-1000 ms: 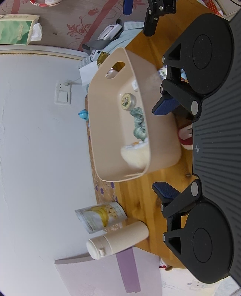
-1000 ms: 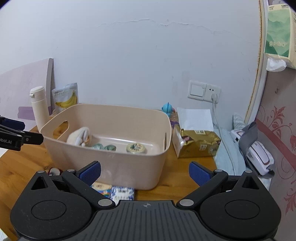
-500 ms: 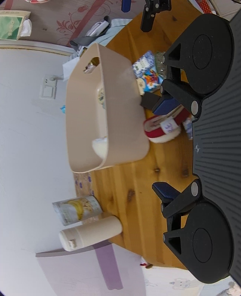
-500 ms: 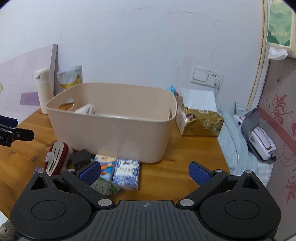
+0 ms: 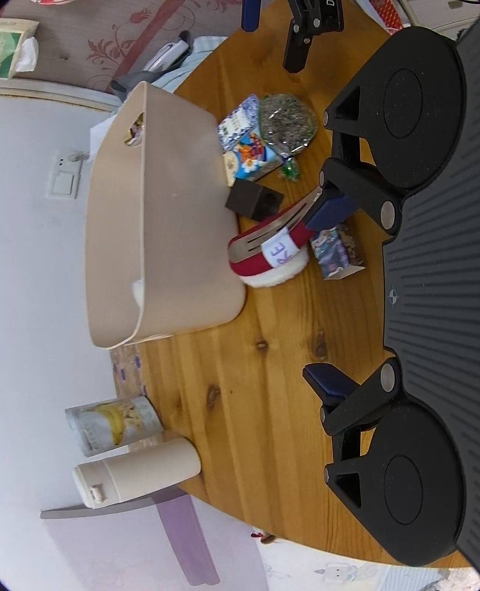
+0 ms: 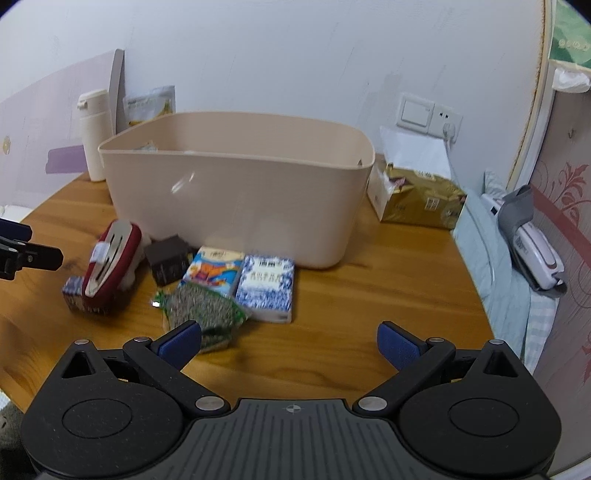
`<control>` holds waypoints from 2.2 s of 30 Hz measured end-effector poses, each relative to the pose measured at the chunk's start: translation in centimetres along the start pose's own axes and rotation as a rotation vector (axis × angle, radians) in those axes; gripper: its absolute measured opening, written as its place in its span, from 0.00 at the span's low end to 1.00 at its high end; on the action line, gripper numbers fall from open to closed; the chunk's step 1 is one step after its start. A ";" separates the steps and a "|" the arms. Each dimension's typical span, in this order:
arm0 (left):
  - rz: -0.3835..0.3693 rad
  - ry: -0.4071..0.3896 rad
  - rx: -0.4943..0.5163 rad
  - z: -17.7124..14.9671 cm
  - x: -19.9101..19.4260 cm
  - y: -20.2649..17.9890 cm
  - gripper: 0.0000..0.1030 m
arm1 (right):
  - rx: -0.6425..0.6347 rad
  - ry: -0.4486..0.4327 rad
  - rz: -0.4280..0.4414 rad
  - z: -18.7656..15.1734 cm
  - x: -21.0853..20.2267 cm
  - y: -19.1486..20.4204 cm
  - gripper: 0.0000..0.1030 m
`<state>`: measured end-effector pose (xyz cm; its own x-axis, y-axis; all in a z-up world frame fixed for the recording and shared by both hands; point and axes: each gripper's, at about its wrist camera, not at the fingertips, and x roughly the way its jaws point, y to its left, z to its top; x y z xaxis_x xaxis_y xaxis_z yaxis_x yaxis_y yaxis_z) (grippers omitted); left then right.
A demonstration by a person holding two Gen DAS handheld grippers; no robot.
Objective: Organize objects
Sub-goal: 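Move both tools back toward the remaining items on the table, then grasp the small cartoon box with left tool while right tool grasps the green mesh bag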
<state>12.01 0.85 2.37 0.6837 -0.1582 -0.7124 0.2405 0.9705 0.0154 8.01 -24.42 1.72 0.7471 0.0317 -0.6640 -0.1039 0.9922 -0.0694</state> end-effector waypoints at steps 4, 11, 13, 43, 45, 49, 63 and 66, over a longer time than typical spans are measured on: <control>-0.011 0.024 0.010 -0.6 0.7 -0.3 0.78 | 0.016 0.018 0.001 -0.6 0.5 -0.1 1.00; -0.022 0.052 0.006 -1.6 2.0 -0.8 0.78 | 0.031 0.042 0.003 -1.2 1.4 -0.2 1.00; -0.024 0.057 0.009 -1.7 2.4 -1.0 0.78 | 0.036 0.044 0.008 -1.3 1.6 -0.2 1.00; -0.084 0.033 0.082 -0.7 6.2 -2.3 0.75 | 0.012 0.094 0.107 -0.2 6.0 3.1 1.00; -0.090 0.030 0.082 -0.6 6.3 -2.2 0.73 | 0.011 0.093 0.108 0.1 6.2 3.3 1.00; -0.095 0.025 0.086 -0.3 6.4 -2.1 0.68 | 0.008 0.091 0.101 0.3 6.6 3.7 1.00; -0.101 0.015 0.085 -0.3 5.8 -1.1 0.41 | 0.009 0.078 0.102 0.6 6.2 4.1 0.80; -0.102 0.014 0.083 -0.4 5.6 -1.0 0.34 | 0.007 0.073 0.103 0.5 6.0 4.1 0.71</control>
<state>15.32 -0.89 -1.93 0.6429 -0.2524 -0.7232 0.3653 0.9309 -0.0002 12.41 -20.08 -2.16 0.6830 0.1248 -0.7197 -0.1729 0.9849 0.0066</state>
